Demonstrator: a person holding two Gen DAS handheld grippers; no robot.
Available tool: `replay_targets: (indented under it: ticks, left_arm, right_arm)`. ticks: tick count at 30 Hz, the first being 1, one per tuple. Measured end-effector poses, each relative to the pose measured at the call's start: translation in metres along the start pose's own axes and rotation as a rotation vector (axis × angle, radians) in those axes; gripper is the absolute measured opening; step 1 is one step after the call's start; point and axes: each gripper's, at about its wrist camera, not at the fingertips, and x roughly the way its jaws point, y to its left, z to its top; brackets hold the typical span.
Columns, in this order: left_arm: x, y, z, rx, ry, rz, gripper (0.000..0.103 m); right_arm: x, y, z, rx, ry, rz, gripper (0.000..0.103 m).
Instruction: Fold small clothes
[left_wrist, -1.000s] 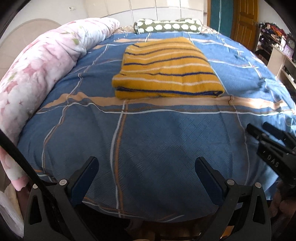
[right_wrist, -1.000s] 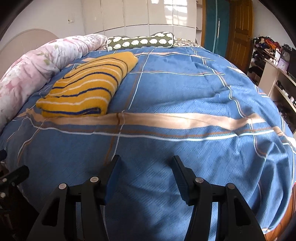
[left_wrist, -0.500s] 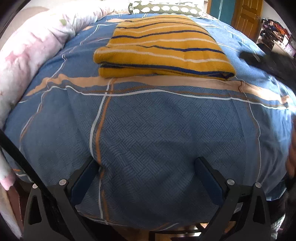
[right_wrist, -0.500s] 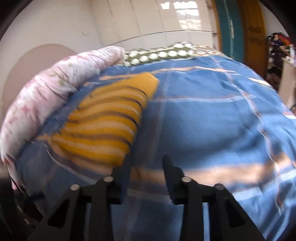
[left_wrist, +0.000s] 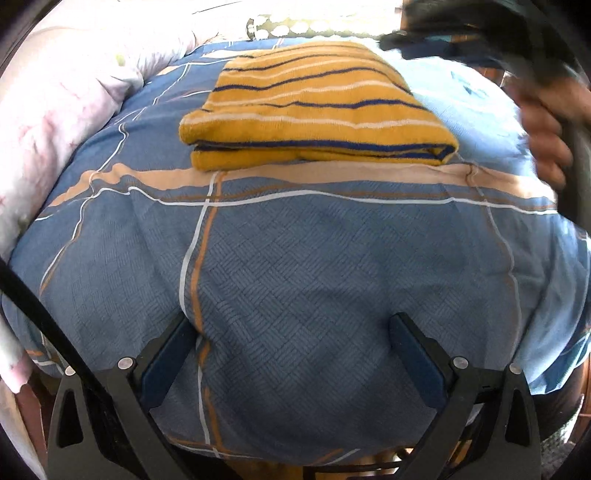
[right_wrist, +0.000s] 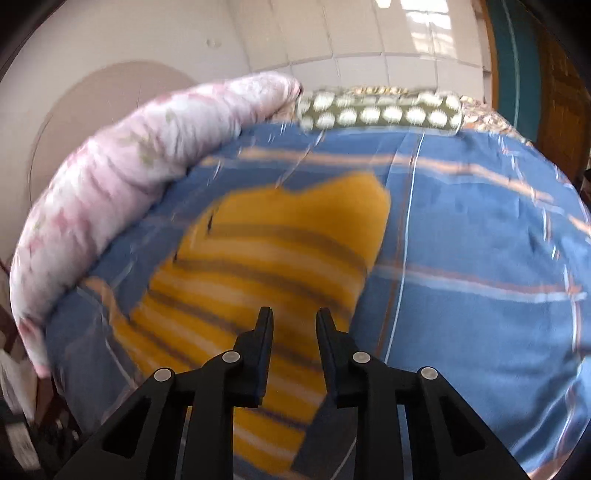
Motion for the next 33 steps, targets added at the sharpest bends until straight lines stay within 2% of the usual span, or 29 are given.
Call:
replay_targets:
  ticks: [2, 5, 8, 9, 11, 13, 14, 16, 17, 19, 23, 25, 27, 30, 31, 33]
  left_arm:
    - [-0.008, 0.002, 0.0, -0.01, -0.019, -0.035, 0.103]
    - [-0.028, 0.009, 0.003, -0.039, -0.066, -0.078, 0.103]
    - [-0.039, 0.019, 0.006, -0.068, -0.106, -0.085, 0.103]
    - [-0.041, 0.023, 0.007, -0.077, -0.112, -0.085, 0.103]
    - [-0.043, 0.03, 0.01, -0.1, -0.117, -0.087, 0.103]
    - [-0.044, 0.038, 0.011, -0.124, -0.119, -0.09, 0.103]
    - [-0.046, 0.042, 0.011, -0.135, -0.122, -0.089, 0.103]
    - [-0.049, 0.048, 0.01, -0.15, -0.134, -0.079, 0.103]
    - [-0.052, 0.054, 0.009, -0.162, -0.146, -0.073, 0.103]
    - [-0.06, 0.06, 0.007, -0.178, -0.177, -0.057, 0.103]
    - [-0.075, 0.073, 0.005, -0.195, -0.25, -0.025, 0.103]
    - [-0.087, 0.074, 0.002, -0.201, -0.286, -0.009, 0.103]
    - [-0.105, 0.075, -0.002, -0.213, -0.349, 0.032, 0.103]
    - [-0.143, 0.08, -0.011, -0.236, -0.511, 0.134, 0.103]
    - [-0.155, 0.081, -0.014, -0.241, -0.565, 0.167, 0.103]
    - [-0.178, 0.081, -0.019, -0.247, -0.674, 0.219, 0.103]
  right_arm:
    - [0.022, -0.002, 0.015, 0.017, 0.024, 0.017, 0.028]
    - [0.086, 0.0, 0.016, 0.01, 0.209, 0.048, 0.03]
    - [0.076, 0.01, 0.032, -0.005, 0.189, 0.029, 0.029]
    - [0.064, 0.015, 0.039, -0.005, 0.132, 0.059, 0.029]
    - [0.054, 0.029, 0.047, -0.02, 0.077, 0.098, 0.029]
    - [0.066, 0.049, 0.049, -0.046, 0.096, 0.109, 0.029]
    - [0.083, 0.06, 0.047, -0.055, 0.139, 0.122, 0.029]
    - [0.114, 0.077, 0.038, -0.095, 0.199, 0.081, 0.033]
    - [0.121, 0.086, 0.034, -0.133, 0.191, 0.052, 0.035]
    - [0.108, 0.097, 0.036, -0.146, 0.16, 0.016, 0.035]
    - [0.075, 0.115, 0.023, -0.134, 0.098, 0.162, 0.035]
    - [0.084, 0.121, 0.007, -0.129, 0.165, 0.197, 0.035]
    - [0.1, 0.126, -0.008, -0.131, 0.25, 0.205, 0.037]
    - [0.074, 0.121, -0.01, -0.077, 0.198, 0.206, 0.036]
    - [0.055, 0.115, -0.012, -0.027, 0.164, 0.234, 0.036]
    - [0.028, 0.108, -0.021, -0.001, 0.107, 0.225, 0.038]
